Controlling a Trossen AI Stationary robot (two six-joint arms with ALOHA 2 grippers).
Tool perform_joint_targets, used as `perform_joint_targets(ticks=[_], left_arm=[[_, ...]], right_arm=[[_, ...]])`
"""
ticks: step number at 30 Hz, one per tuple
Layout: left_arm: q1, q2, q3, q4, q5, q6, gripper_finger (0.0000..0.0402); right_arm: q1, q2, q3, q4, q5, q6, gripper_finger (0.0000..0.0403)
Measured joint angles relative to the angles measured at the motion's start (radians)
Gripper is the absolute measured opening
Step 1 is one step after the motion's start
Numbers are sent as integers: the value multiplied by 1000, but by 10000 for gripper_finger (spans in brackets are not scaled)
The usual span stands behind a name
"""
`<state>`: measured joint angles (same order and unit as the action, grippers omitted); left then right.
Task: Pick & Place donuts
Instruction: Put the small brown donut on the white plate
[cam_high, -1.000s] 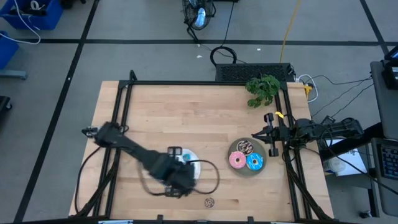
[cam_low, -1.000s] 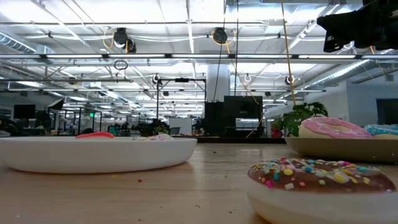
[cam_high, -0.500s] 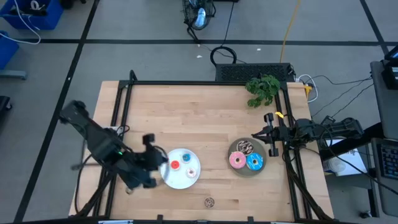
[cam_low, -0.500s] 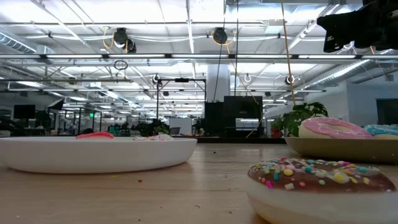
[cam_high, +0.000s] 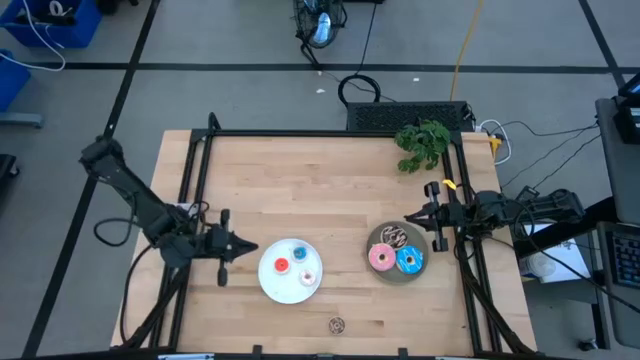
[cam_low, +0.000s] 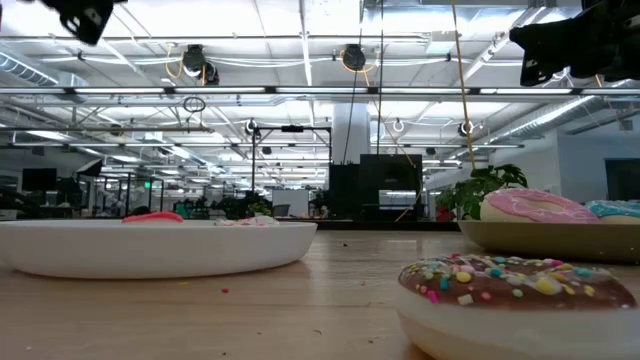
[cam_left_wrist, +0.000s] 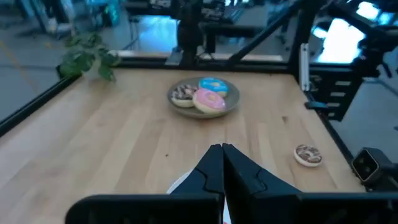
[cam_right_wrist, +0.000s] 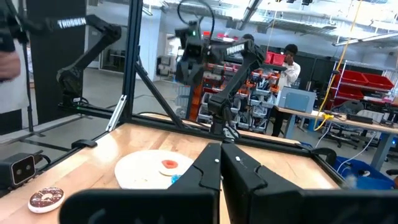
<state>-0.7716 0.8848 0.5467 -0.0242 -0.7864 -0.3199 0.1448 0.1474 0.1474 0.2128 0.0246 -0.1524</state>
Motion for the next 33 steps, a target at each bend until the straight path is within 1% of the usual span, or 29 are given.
perform_joint_targets(ticks=[2, 8, 12, 14, 17, 19, 21, 24, 26, 28, 30, 33], left_arm=[[-9, -12, -79, 116, -3, 41, 3], [-39, -15, -289, 421, -120, 113, 3], [-52, -14, -386, 610, -185, 153, 3], [-56, -15, -412, 673, -208, 193, 3], [-56, -14, -431, 693, -211, 238, 3], [-56, -15, -429, 695, -210, 281, 3], [-56, -15, -425, 707, -205, 349, 3], [-56, -16, -425, 718, -191, 410, 3], [-56, -15, -425, 711, -184, 442, 3], [-56, -15, -425, 708, -184, 477, 5], [-56, -15, -425, 708, -184, 519, 9], [-56, -15, -425, 709, -185, 571, 17]], right_arm=[[0, 0, 0, 0, 0, 9, 0], [2, 10, 0, 15, -23, 44, 0], [1, 51, 0, 66, 55, 55, 0], [2, 74, 0, 114, 46, 55, 0], [7, 116, 14, 162, 26, 58, 0], [22, 160, 31, 163, 66, 40, 0], [42, 223, 55, 186, 108, 33, 0], [74, 331, 118, 208, 111, -1, 0], [107, 424, 186, 203, 164, -13, 0], [148, 535, 264, 197, 241, -17, 0], [191, 657, 360, 166, 272, -25, 0], [260, 847, 527, 45, 342, 5, 0]])
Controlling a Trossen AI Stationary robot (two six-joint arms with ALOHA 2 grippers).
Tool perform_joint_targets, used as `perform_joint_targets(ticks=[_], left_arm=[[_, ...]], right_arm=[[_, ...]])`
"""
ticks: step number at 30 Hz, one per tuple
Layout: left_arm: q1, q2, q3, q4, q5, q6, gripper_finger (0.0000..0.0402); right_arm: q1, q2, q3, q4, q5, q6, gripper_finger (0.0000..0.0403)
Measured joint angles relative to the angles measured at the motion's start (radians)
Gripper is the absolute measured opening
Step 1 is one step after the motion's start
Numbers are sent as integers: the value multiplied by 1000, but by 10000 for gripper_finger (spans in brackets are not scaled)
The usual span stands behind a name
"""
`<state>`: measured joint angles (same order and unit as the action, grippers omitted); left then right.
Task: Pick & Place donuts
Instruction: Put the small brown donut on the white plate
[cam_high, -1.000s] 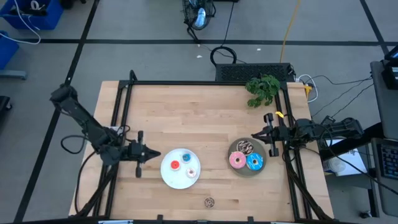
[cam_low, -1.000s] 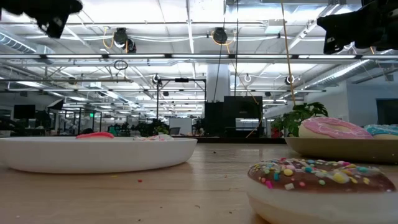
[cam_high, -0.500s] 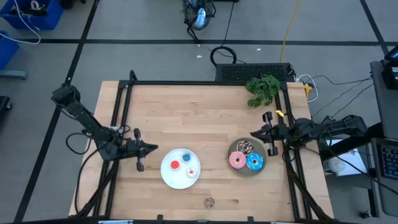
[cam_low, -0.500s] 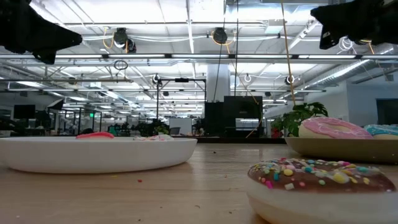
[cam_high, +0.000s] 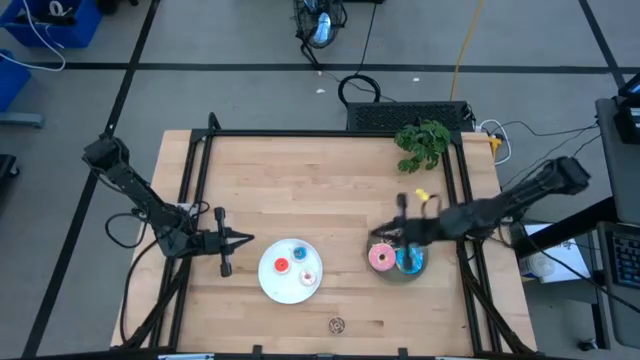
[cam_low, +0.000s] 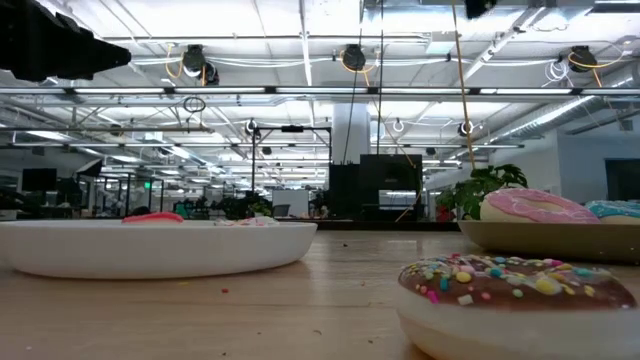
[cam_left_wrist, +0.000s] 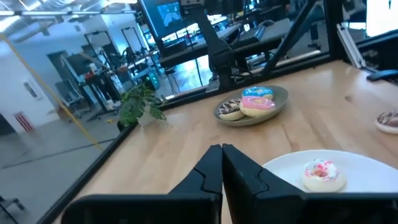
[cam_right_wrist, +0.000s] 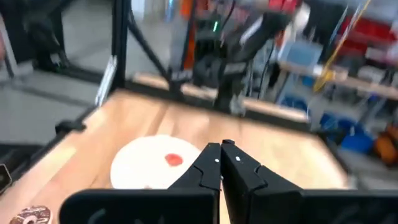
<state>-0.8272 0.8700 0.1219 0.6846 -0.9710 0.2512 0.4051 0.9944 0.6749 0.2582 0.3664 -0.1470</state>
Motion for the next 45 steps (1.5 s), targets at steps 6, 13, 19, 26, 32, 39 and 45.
perform_joint_targets(ticks=[6, 13, 19, 26, 32, 39, 45], left_arm=[[3, 0, 1, 0, 0, 17, 15], [29, 0, 1, 1, 0, 16, 4], [54, 0, 2, 1, 0, 9, 25], [55, 0, 2, 0, 1, 2, 29], [55, 0, 2, -1, 1, 2, 19], [55, 0, 2, -1, 1, -6, 5], [55, 0, 2, -2, 1, -32, 19]], right_arm=[[104, 357, 365, -288, 75, 167, 0], [168, 716, 808, -661, -41, 342, 0], [186, 940, 1043, -855, -185, 344, 0], [187, 1018, 1038, -872, -239, 370, 14], [191, 1018, 981, -838, -257, 324, 92], [202, 1018, 954, -808, -260, 393, 234], [210, 1018, 875, -691, -219, 391, 329]])
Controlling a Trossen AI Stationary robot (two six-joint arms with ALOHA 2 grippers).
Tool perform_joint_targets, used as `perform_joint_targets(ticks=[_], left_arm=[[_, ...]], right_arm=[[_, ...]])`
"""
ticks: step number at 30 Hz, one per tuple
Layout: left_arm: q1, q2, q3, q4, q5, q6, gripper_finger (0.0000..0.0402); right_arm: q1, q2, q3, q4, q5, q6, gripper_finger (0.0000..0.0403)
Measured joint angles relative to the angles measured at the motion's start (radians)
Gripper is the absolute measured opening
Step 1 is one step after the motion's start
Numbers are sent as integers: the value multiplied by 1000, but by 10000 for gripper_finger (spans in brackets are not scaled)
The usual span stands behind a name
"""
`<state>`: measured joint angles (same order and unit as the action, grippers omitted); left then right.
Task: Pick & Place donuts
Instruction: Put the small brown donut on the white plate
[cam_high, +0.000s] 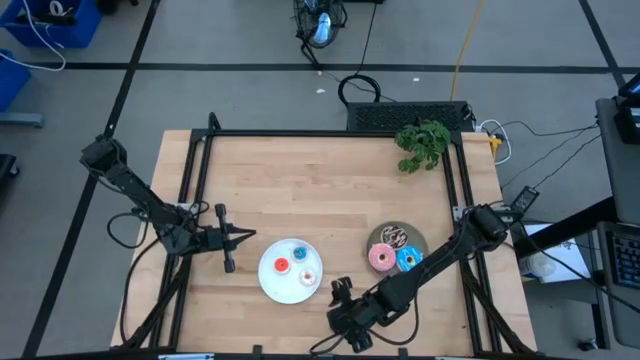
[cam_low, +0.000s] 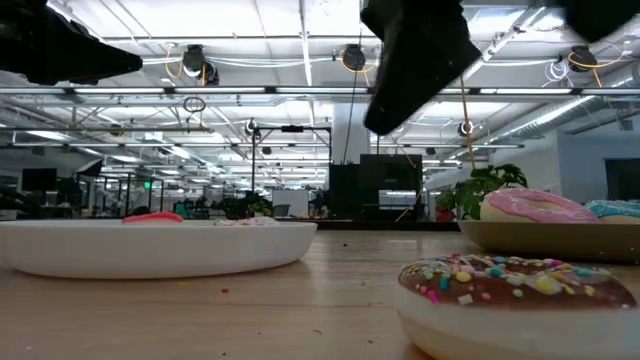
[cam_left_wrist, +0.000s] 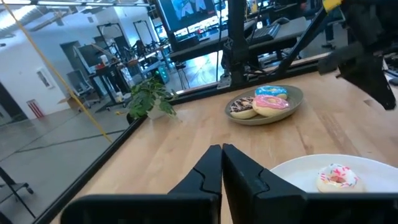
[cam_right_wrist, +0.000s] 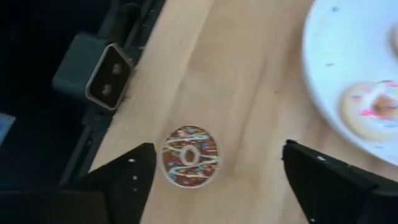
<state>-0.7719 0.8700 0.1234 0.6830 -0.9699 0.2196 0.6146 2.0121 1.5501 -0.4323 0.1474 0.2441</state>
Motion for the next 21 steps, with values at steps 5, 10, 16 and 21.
perform_joint_targets(ticks=[5, 10, 16, 21], left_arm=[[0, 0, 0, 0, 0, -10, 27], [0, 0, 0, -2, 0, -10, 19], [0, 0, 0, -6, 0, -9, 7], [0, 0, 0, -25, 0, -12, 9]], right_arm=[[12, 0, -68, 50, -47, -34, 363], [18, 1, -110, 104, -46, -45, 361], [10, 1, -160, 191, -66, -46, 355], [9, 1, -214, 287, -72, -47, 355]])
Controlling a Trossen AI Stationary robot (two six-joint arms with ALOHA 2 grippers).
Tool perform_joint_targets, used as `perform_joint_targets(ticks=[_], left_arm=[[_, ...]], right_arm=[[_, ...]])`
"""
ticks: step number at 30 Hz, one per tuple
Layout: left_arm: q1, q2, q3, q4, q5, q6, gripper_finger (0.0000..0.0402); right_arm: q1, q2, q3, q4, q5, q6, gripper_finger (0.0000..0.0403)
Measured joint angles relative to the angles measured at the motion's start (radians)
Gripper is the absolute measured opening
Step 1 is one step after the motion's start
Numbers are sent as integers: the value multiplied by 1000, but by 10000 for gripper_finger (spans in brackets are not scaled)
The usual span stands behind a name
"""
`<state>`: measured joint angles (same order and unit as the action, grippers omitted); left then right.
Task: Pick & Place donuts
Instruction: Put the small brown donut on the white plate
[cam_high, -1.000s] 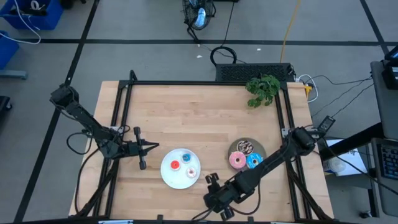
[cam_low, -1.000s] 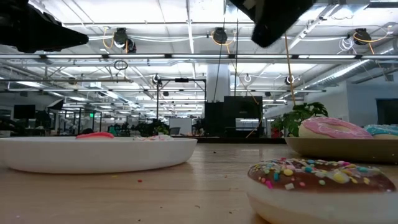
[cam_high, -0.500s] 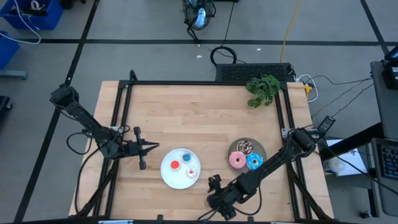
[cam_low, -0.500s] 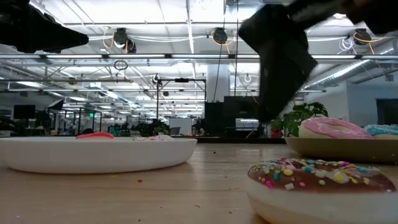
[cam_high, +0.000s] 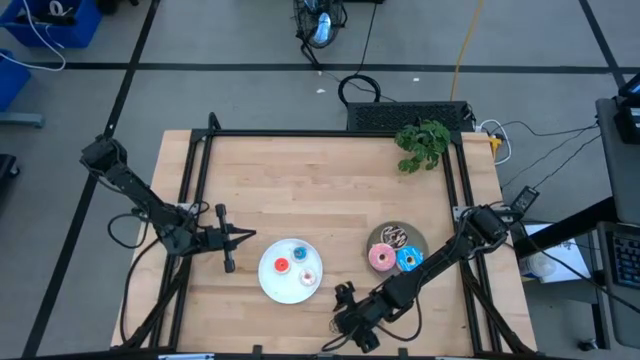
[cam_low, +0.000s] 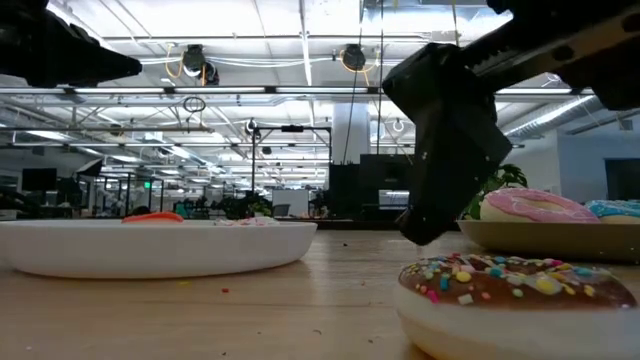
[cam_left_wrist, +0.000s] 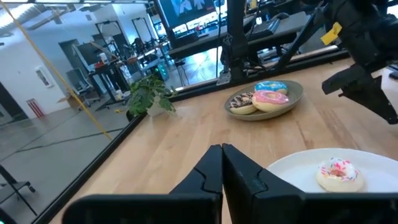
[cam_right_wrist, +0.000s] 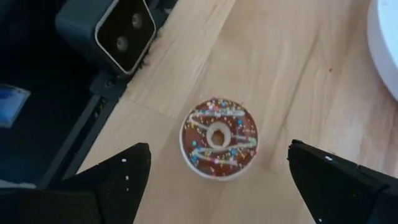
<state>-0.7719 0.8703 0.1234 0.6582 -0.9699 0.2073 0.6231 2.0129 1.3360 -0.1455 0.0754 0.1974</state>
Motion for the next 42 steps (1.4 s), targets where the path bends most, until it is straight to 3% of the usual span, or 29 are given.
perform_joint_targets(ticks=[5, 19, 34, 42], left_arm=[[0, 0, 0, -8, 0, -1, 23], [0, 0, 0, -13, 0, -7, 26], [0, 0, 0, -13, 0, -3, 26], [0, 0, 0, -24, 0, -3, 26]], right_arm=[[-7, 19, -25, 91, 2, -4, 354], [-21, 77, -23, 125, -48, -49, 349], [-36, 77, -24, 116, -82, -79, 254], [-49, 47, -27, 95, -118, -88, 222]])
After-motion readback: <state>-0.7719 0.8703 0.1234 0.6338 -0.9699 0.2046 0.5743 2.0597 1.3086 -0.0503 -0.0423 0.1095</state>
